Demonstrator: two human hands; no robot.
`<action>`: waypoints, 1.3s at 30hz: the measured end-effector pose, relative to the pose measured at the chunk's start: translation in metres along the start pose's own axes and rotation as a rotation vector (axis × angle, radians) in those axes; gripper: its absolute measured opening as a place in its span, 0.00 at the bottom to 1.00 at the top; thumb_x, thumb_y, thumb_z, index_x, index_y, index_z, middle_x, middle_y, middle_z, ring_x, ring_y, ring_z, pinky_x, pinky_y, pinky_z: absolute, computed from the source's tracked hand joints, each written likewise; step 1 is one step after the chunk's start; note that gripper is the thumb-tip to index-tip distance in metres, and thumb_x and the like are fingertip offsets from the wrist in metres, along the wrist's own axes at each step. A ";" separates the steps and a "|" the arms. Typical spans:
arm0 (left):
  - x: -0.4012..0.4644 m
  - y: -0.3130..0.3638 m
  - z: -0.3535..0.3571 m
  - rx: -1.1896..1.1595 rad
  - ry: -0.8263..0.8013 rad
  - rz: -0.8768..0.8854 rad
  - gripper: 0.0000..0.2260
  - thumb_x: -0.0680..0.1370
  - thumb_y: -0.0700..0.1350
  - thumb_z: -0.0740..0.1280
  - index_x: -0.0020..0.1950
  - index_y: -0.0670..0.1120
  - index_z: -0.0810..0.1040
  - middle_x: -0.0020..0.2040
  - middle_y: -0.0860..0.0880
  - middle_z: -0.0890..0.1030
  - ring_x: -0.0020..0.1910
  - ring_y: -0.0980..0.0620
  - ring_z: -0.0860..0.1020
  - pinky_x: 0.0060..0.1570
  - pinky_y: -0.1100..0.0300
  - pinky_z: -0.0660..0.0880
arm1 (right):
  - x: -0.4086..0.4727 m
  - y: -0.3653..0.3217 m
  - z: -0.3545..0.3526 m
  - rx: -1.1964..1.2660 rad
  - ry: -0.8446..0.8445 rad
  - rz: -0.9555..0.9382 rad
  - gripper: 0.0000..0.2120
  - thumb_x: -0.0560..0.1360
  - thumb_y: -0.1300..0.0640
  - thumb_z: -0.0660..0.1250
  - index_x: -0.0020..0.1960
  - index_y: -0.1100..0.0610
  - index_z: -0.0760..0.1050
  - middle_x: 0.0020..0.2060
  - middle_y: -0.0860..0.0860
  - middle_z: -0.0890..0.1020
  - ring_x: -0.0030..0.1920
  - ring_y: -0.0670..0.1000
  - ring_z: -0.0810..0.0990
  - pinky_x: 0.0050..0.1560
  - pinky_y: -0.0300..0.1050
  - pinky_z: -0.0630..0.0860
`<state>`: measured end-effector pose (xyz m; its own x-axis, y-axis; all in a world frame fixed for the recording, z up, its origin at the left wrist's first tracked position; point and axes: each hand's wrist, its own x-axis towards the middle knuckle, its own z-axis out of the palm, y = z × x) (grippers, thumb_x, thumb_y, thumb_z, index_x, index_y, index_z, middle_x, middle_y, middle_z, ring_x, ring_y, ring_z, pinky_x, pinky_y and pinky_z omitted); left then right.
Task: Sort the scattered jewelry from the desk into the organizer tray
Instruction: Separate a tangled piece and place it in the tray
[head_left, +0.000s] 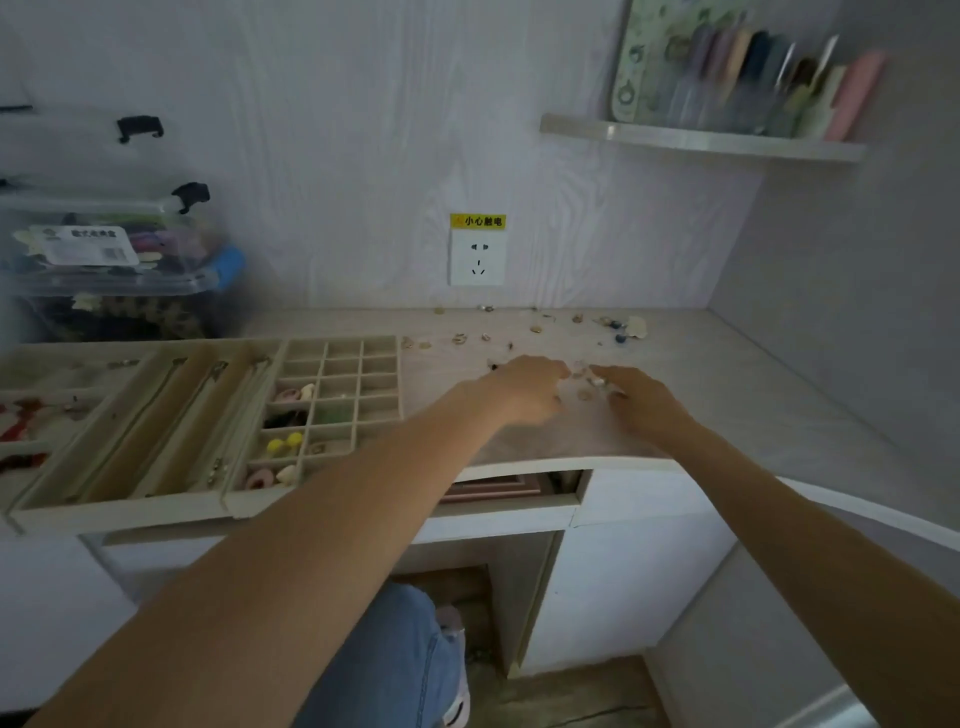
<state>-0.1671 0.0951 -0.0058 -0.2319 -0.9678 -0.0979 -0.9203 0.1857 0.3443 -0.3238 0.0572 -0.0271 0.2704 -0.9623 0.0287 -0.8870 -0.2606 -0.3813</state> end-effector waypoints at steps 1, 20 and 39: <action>0.009 0.002 0.006 0.005 -0.034 0.001 0.24 0.81 0.40 0.56 0.76 0.45 0.56 0.75 0.44 0.61 0.73 0.46 0.62 0.69 0.55 0.59 | 0.004 0.003 0.001 -0.011 -0.010 -0.006 0.21 0.81 0.64 0.52 0.72 0.55 0.64 0.71 0.55 0.67 0.70 0.55 0.66 0.65 0.41 0.59; 0.049 0.009 0.019 -0.468 0.244 -0.106 0.16 0.79 0.36 0.58 0.65 0.43 0.75 0.67 0.45 0.73 0.66 0.48 0.71 0.63 0.61 0.66 | 0.028 0.012 -0.018 1.073 0.109 0.191 0.11 0.69 0.73 0.69 0.48 0.61 0.76 0.43 0.58 0.80 0.42 0.53 0.81 0.44 0.44 0.81; -0.054 -0.034 -0.056 -0.877 0.624 -0.139 0.05 0.71 0.36 0.72 0.44 0.43 0.84 0.39 0.43 0.84 0.41 0.49 0.83 0.48 0.60 0.79 | -0.010 -0.106 -0.027 1.205 -0.037 -0.091 0.07 0.71 0.68 0.69 0.44 0.57 0.78 0.37 0.52 0.82 0.35 0.45 0.79 0.33 0.33 0.72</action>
<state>-0.1062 0.1312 0.0402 0.2860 -0.9328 0.2193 -0.3234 0.1214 0.9384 -0.2432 0.0922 0.0382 0.3419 -0.9362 0.0809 0.0485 -0.0684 -0.9965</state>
